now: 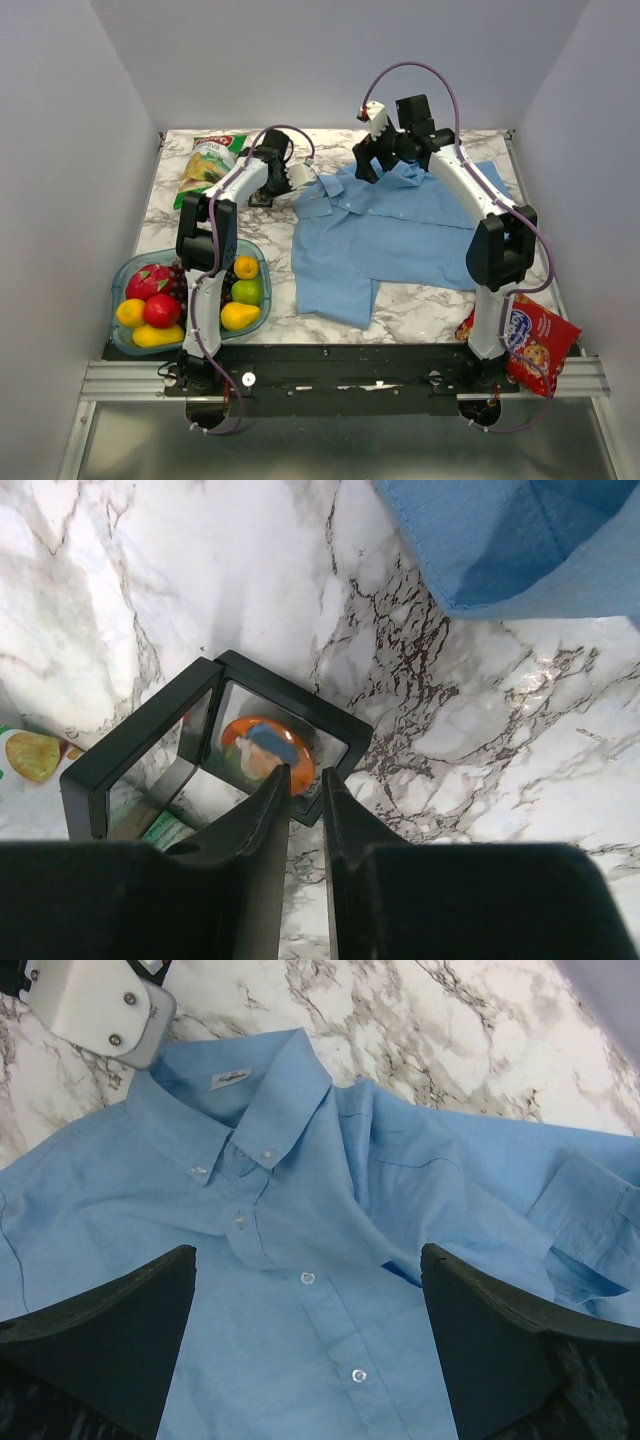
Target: Remove the brooch from the garment
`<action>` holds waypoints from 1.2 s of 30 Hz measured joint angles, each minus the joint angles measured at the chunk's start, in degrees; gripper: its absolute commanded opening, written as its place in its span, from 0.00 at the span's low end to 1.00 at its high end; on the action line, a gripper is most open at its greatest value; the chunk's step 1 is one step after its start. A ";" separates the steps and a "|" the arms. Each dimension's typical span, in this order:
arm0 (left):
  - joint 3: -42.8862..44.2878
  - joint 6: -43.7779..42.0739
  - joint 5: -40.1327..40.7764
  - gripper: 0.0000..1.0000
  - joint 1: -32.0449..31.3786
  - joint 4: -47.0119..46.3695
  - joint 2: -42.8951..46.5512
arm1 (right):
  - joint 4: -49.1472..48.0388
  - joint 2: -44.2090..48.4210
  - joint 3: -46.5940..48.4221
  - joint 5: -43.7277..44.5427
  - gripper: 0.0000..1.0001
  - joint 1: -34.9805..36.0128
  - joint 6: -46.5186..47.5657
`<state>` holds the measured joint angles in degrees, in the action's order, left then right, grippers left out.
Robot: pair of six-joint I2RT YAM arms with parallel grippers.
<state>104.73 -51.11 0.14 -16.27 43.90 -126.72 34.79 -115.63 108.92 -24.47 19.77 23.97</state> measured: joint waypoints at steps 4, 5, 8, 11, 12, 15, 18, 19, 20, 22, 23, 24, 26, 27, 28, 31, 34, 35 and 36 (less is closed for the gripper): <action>0.00 0.68 -0.46 0.27 -0.11 0.00 0.00 | -0.02 0.00 0.11 0.00 1.00 0.00 0.00; 0.00 0.92 -0.76 0.27 -0.11 0.07 0.00 | 0.00 0.00 0.13 0.00 1.00 0.00 0.00; 0.00 1.86 -2.69 0.28 -0.09 0.68 0.17 | 0.00 0.02 0.13 0.00 0.99 0.00 0.00; -0.04 2.97 -5.53 0.31 -0.26 2.32 1.18 | 0.02 0.02 0.17 -0.04 1.00 0.00 -0.42; -0.04 3.65 -6.54 0.38 -0.55 3.04 1.99 | 0.09 0.02 0.28 -0.11 1.00 -0.02 -0.70; 1.01 6.10 -9.31 0.59 -2.01 5.66 4.90 | 1.44 0.02 2.25 -1.88 1.00 -0.37 -1.97; 5.95 8.92 -12.46 0.99 -3.50 8.50 6.91 | 1.84 0.04 6.23 -3.48 1.00 -0.55 -2.99; 8.31 10.60 -13.55 0.99 -4.02 8.94 7.45 | 1.70 0.04 7.67 -3.56 0.99 -0.68 -3.43; 10.60 11.96 -14.45 0.99 -4.33 9.35 8.15 | 1.51 0.22 9.05 -3.52 0.99 -0.76 -3.87; 14.01 13.75 -15.67 0.99 -4.44 9.88 9.53 | -0.09 1.33 10.16 -3.34 0.99 -1.18 -5.14; 15.17 14.84 -16.09 0.99 -4.28 9.94 10.49 | -0.98 2.14 10.16 -2.89 1.00 -1.49 -5.97; 15.98 15.91 -16.44 0.99 -4.00 10.01 11.52 | -1.99 3.02 10.14 -1.73 1.00 -1.79 -7.17; 16.68 18.32 -16.85 0.99 -3.13 9.84 13.60 | -4.98 4.52 10.16 2.71 0.99 -2.29 -10.23; 16.70 20.50 -16.96 0.99 -2.40 9.49 14.71 | -6.03 5.11 10.32 5.60 1.00 -2.38 -11.85; 16.72 22.18 -17.07 0.99 -1.70 9.11 15.47 | -6.84 5.49 10.67 8.50 1.00 -2.51 -13.46; 16.72 29.57 -17.33 0.99 1.57 6.64 17.29 | -9.18 6.73 10.45 18.03 1.00 -2.75 -17.44; 15.69 36.48 -17.20 0.99 4.92 3.61 18.53 | -10.75 9.49 6.80 24.68 0.99 -2.91 -19.39; 15.06 37.75 -17.14 0.99 5.62 2.99 18.84 | -11.17 10.45 5.49 26.27 1.00 -2.91 -19.56; 13.75 39.32 -17.11 0.99 6.19 2.05 19.41 | -11.30 11.37 4.24 27.61 1.00 -2.91 -19.76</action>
<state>118.48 -11.79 -16.97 -10.09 45.95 -107.31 23.49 -104.27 113.16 3.14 16.86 4.21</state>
